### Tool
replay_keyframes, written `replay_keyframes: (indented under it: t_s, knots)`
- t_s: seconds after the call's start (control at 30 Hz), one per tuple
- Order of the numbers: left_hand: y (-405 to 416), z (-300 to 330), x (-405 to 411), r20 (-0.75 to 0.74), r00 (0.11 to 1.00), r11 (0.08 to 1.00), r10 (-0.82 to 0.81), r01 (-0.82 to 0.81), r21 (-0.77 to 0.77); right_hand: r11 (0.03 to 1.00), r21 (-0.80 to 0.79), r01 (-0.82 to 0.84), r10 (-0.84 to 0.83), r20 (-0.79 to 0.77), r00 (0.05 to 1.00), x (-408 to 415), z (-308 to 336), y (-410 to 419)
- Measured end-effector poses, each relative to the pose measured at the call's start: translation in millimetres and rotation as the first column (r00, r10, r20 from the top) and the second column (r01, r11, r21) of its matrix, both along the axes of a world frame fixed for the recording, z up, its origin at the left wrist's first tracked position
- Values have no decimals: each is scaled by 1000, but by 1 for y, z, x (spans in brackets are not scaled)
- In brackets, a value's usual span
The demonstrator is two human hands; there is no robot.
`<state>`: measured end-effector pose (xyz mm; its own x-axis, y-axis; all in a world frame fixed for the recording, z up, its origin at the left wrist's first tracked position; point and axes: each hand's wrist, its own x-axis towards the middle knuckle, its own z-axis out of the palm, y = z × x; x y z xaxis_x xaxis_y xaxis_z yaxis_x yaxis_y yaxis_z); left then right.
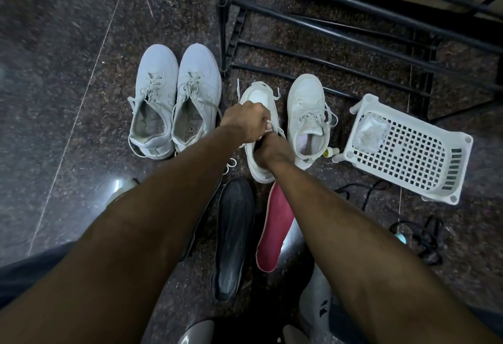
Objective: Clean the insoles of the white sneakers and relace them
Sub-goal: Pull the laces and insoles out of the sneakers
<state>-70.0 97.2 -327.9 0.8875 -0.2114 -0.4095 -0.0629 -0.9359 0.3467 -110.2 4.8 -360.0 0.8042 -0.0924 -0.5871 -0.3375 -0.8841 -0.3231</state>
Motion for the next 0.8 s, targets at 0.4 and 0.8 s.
replay_keyframes:
  t_s: [0.4,0.8]
  knots:
    - [-2,-6,-7,10,1000,999,28,-28,-18,771,422,476,-525,-1,851,-15,3,-22]
    - [-5,-4,-10,-6,998,998,58,-58,-10,791,452,412,-421,-85,903,-20,60,-83]
